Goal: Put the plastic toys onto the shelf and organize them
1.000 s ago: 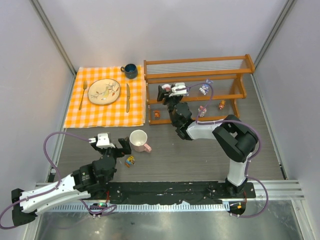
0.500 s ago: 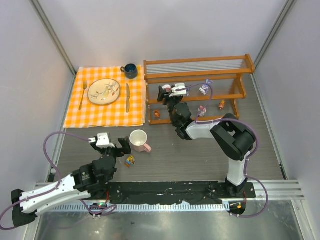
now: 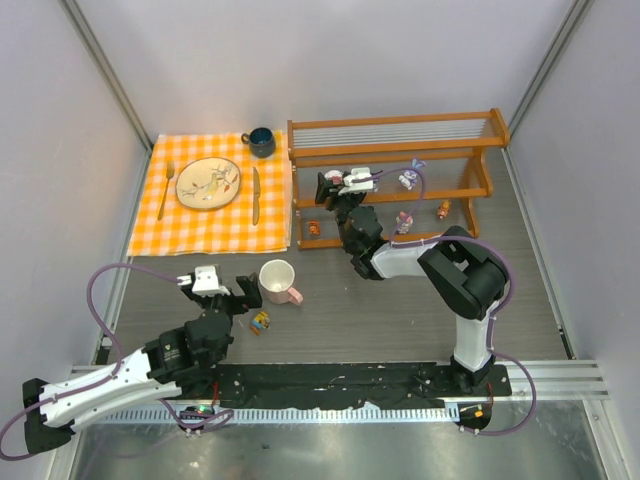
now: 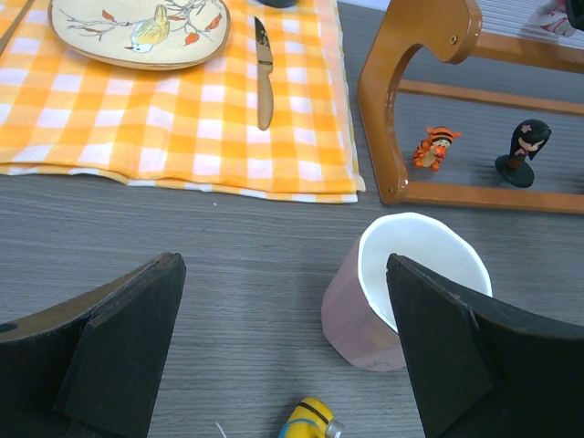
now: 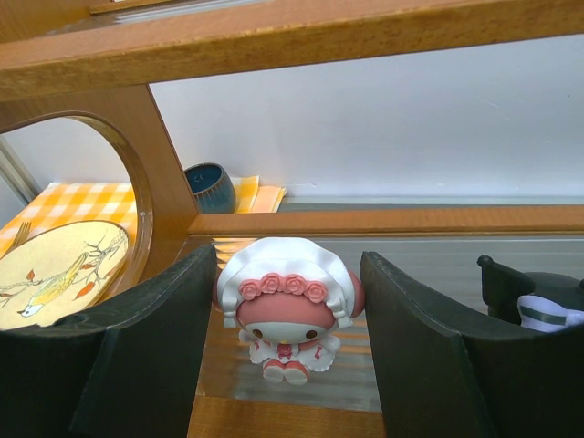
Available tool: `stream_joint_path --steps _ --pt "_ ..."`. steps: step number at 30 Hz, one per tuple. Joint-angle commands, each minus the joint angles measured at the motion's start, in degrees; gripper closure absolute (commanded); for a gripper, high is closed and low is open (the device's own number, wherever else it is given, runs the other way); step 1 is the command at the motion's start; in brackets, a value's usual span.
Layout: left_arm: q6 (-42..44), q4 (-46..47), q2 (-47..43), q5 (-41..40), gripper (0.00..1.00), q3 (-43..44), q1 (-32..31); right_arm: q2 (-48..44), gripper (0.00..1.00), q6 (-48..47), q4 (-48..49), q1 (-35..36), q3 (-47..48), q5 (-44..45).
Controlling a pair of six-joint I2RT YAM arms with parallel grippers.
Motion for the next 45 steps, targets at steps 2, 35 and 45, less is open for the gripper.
stream_joint_path --steps 2,35,45 --pt "-0.1 3.0 0.0 -0.6 0.03 0.1 0.5 -0.5 0.66 0.7 4.0 -0.4 0.0 -0.1" --pt "-0.4 3.0 0.7 0.2 0.03 0.3 1.2 -6.3 0.11 3.6 1.3 -0.4 -3.7 -1.4" --pt "-0.7 2.7 0.5 0.2 0.03 0.3 1.5 -9.8 0.03 4.8 -0.1 0.3 -7.4 -3.2"
